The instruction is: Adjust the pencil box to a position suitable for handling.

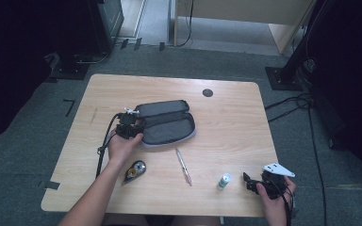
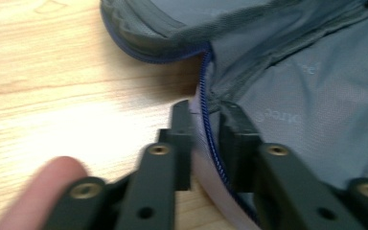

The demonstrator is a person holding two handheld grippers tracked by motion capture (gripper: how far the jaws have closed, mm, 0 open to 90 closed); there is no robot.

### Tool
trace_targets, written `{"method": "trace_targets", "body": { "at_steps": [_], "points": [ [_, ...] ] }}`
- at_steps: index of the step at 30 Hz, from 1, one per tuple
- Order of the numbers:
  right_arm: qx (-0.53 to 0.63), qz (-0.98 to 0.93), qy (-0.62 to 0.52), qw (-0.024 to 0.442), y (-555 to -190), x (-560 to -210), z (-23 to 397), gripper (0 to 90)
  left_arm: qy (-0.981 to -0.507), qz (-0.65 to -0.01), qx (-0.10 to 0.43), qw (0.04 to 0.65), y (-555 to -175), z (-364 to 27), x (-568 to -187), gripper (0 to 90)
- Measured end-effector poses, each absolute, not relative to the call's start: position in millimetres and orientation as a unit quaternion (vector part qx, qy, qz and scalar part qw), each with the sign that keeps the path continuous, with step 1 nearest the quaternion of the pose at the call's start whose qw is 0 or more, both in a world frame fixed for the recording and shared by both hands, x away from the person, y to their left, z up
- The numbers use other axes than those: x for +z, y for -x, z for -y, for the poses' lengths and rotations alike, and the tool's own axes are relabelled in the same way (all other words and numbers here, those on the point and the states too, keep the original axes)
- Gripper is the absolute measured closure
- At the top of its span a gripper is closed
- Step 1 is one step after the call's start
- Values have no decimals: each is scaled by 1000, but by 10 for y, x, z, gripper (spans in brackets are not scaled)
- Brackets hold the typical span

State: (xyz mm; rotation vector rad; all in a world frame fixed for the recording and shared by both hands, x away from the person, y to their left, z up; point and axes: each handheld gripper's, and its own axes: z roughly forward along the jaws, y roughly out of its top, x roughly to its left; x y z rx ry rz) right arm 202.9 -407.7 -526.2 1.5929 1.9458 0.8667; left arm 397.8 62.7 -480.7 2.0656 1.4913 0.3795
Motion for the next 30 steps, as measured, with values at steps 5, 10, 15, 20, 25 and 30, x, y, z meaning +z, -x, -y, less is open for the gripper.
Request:
{"method": "trace_targets", "body": {
  "at_steps": [5,10,15,20,25,30],
  "points": [
    [316,-710,-582,238,-2029,-5262,4078,81,-776,-544,141,287,-3973,-640,-4815,886],
    [316,-710,-582,239,-2029,-5262,4077,81,-780,-535,137,293,-3961,-626,-4821,890],
    [316,-710,-582,239,-2029,-5262,4077,81,-785,-527,136,295,-3956,-592,-4825,892],
    [316,-710,-582,239,-2029,-5263,4076,81,-787,-518,131,309,-3953,-571,-4825,894],
    [316,-710,-582,239,-2029,-5263,4077,81,-788,-509,124,323,-3947,-567,-4816,876],
    [316,-710,-582,239,-2029,-5263,4076,81,-772,-519,125,346,-3927,-594,-4722,571]
  ]
}}
